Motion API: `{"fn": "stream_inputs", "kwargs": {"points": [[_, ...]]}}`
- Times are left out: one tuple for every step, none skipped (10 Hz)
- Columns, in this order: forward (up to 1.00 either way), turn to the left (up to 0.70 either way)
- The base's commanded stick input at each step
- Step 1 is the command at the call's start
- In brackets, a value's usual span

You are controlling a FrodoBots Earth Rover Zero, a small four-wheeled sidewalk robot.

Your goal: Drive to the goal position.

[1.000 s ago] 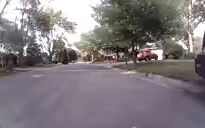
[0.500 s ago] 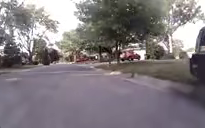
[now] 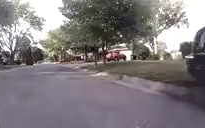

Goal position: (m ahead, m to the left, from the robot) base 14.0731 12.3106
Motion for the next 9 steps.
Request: {"fn": "stream_inputs", "kwargs": {"points": [[0.85, 0.0], [0.85, 0.0], [0.85, 0.0], [0.85, 0.0], [0.85, 0.0], [0.85, 0.0], [0.85, 0.0], [0.85, 0.0], [0.85, 0.0]]}}
